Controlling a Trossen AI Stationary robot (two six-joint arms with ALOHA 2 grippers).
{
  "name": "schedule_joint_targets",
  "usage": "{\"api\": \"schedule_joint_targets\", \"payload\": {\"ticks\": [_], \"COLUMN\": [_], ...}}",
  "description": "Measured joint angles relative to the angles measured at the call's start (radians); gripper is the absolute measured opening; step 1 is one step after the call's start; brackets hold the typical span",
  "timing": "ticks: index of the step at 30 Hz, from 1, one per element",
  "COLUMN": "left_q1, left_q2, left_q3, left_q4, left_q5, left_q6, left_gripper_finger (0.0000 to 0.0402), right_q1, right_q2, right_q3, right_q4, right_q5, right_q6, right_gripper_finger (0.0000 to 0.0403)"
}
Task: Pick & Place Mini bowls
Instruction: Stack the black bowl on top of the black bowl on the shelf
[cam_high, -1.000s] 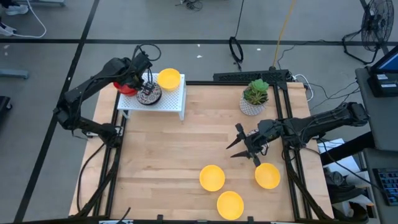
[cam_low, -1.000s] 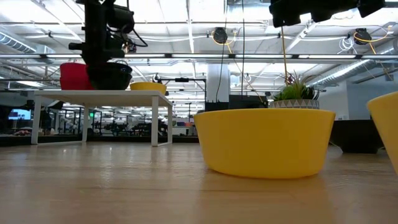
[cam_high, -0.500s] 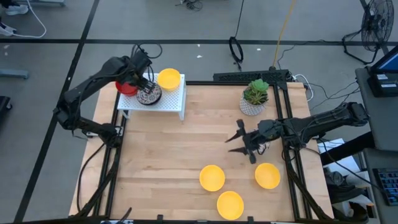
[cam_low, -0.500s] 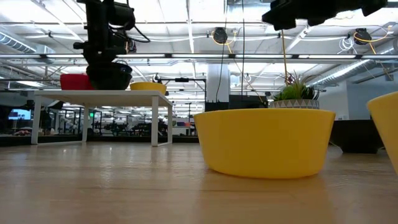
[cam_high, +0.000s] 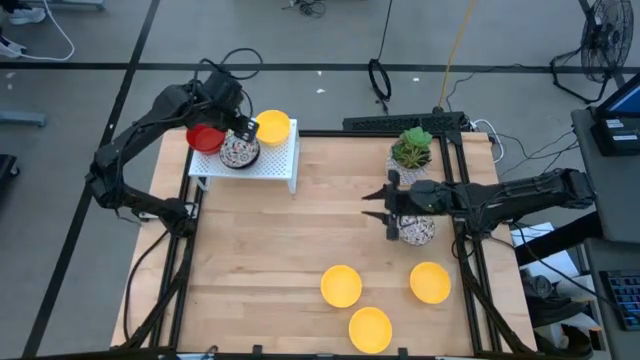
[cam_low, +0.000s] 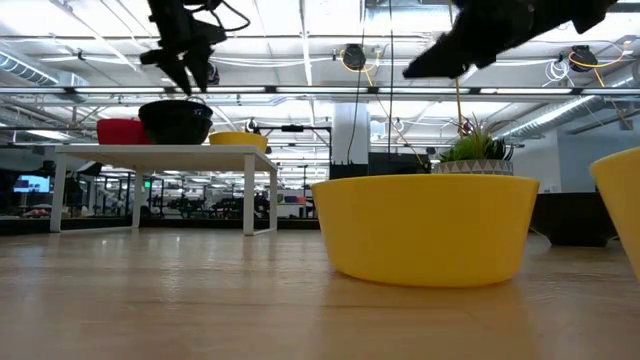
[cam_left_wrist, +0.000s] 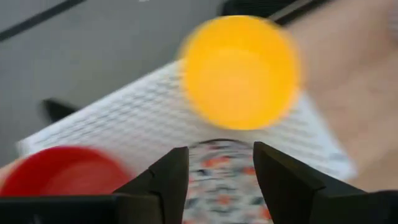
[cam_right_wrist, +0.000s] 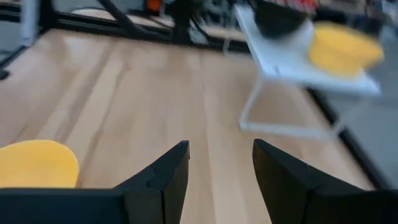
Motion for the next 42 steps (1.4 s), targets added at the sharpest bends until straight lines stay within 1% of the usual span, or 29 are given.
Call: {"api": "schedule_joint_targets", "payload": {"ticks": [5,8,10,14,18,23,27,30,37,42], "left_q1": [-0.091,-0.160,-0.205,-0.268,-0.310,-0.353,-0.384,-0.405,-0.438,-0.451], "left_q2": [0.000,0.000,0.000,0.000,0.001,0.002,0.002,0.002,0.002,0.002], "left_q3": [0.000,0.000,0.000,0.000,0.000,0.000,0.000,0.000,0.000,0.000], "left_q4": [0.073,0.133,0.172,0.241,0.284,0.286,0.283,0.278,0.274,0.273], "left_q5": [0.107,0.136,0.136,0.137,0.135,0.134,0.135,0.135,0.135,0.134], "left_q6": [0.032,0.048,0.056,0.074,0.083,0.089,0.091,0.115,0.127,0.131], "left_gripper_finger": [0.0164,0.0155,0.0151,0.0145,0.0145,0.0145,0.0145,0.0145,0.0145,0.0145], "right_q1": [-0.040,-0.039,-0.039,-0.039,-0.021,0.036,0.061,0.071,0.075,0.074], "right_q2": [0.000,0.000,0.000,0.002,0.030,0.088,0.142,0.166,0.180,0.194], "right_q3": [0.066,0.097,0.106,0.107,0.107,0.107,0.107,0.107,0.192,0.191], "right_q4": [-0.271,-0.432,-0.503,-0.611,-0.650,-0.646,-0.661,-0.675,-0.832,-0.915], "right_q5": [0.008,0.037,0.038,-0.054,-0.128,-0.131,-0.132,-0.135,-0.127,-0.128], "right_q6": [0.127,0.231,0.336,0.550,0.683,0.770,0.852,0.877,0.897,0.923], "right_gripper_finger": [0.0164,0.0164,0.0164,0.0165,0.0165,0.0164,0.0165,0.0165,0.0165,0.0165]}}
